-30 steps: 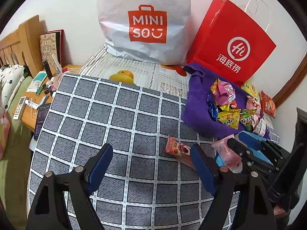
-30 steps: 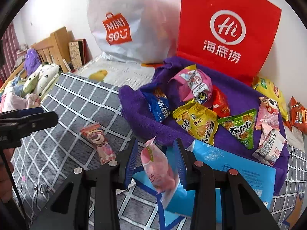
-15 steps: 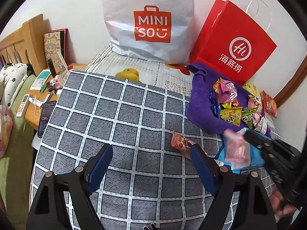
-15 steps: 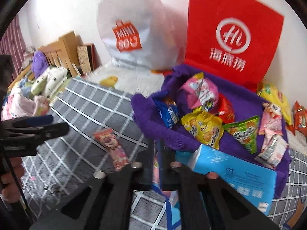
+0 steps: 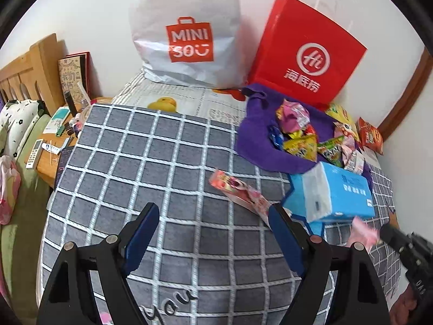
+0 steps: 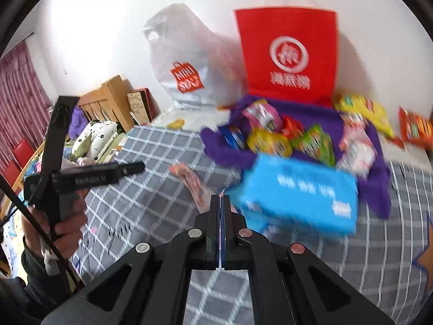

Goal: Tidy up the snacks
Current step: 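Move both grippers back toward the pink packets beside the blue tissue box, then grasp the pink peach packet with the right gripper while the left grasps the Lotso candy stick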

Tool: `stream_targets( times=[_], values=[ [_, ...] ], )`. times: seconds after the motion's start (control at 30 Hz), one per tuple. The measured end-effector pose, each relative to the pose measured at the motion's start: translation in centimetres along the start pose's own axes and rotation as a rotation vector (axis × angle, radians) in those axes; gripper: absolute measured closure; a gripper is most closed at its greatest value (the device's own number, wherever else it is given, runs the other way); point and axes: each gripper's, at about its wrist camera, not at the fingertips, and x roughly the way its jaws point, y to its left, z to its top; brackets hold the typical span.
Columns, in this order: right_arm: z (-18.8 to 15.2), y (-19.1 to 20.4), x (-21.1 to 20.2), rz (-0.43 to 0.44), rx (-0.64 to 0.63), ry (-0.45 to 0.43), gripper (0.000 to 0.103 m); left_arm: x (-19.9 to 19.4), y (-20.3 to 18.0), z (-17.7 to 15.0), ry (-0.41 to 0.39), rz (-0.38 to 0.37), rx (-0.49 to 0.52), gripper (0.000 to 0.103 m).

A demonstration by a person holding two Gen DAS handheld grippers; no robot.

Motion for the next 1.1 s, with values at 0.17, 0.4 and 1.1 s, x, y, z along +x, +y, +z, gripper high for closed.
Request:
stream_targets(
  times=[0.17,0.4,1.1],
  values=[
    [-3.2,-3.3,-0.3,-0.015,0.079,0.075,0.102,0.0,-2.0,-1.0,0.005,-0.016,0.024,0.021],
    [-5.3,-7.3,-1.1,-0.141,0.171,0.050,0.093,0.3,-3.8,-2.2,0.022,-0.005,0.056,0.021],
    [-8.4,-9.1,4.3,-0.108,0.304,0.207,0.045,3.3,-2.3,-2.1,0.076,0.027,0.036,0.021]
  ],
)
